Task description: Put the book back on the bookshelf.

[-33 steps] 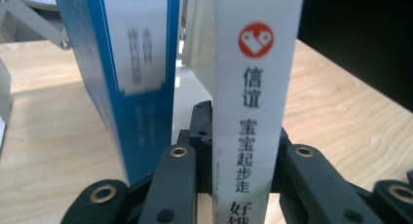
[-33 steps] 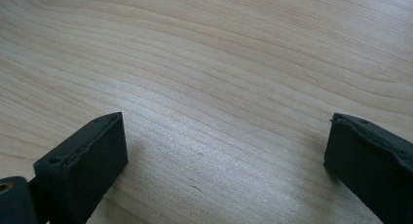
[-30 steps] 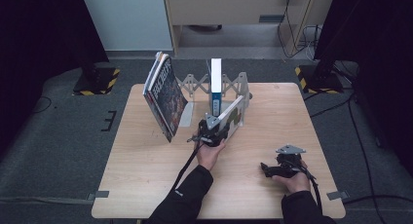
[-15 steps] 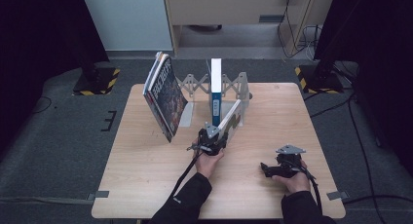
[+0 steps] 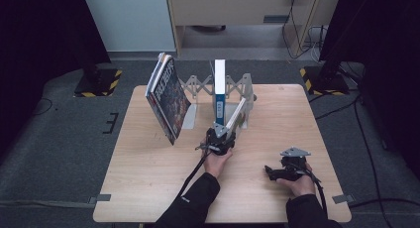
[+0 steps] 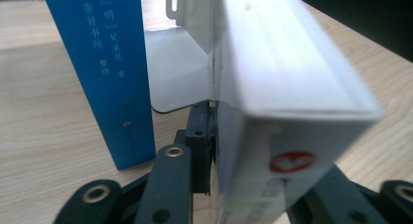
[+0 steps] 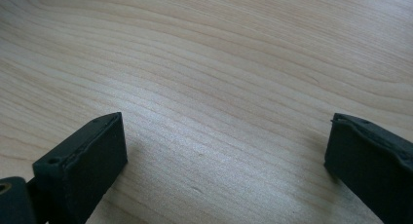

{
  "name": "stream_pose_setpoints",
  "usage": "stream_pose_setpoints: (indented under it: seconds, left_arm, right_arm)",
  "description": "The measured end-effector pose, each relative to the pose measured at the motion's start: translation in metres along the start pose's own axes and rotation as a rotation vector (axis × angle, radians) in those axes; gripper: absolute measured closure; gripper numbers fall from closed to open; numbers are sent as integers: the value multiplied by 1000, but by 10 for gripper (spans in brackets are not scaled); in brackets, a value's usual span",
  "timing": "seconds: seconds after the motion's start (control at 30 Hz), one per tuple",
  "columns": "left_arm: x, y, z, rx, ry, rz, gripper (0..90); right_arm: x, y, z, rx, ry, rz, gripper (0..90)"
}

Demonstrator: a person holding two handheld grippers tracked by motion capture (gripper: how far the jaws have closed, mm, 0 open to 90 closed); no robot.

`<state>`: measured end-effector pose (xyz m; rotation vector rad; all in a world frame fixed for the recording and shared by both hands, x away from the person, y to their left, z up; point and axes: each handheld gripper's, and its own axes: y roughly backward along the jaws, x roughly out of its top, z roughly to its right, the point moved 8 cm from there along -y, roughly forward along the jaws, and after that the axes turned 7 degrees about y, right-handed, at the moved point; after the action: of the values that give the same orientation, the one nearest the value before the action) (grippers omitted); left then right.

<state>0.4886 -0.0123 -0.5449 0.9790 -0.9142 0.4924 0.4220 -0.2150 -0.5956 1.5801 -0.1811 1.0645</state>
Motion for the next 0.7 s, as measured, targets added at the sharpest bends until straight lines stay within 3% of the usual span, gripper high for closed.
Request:
stream_pose_setpoints:
  seconds: [0.23,0.4,0.7]
  left_arm:
    - [-1,24,3,-64,-45,20,613]
    - [0,36,2,-96,-51,10,676]
    - [4,28,8,-96,-25,5,691]
  right_arm:
    - [0,0,0,1,3,-1,18]
    - [0,0,0,-1,0,0,18]
    - [0,0,0,-1,2,-1,17]
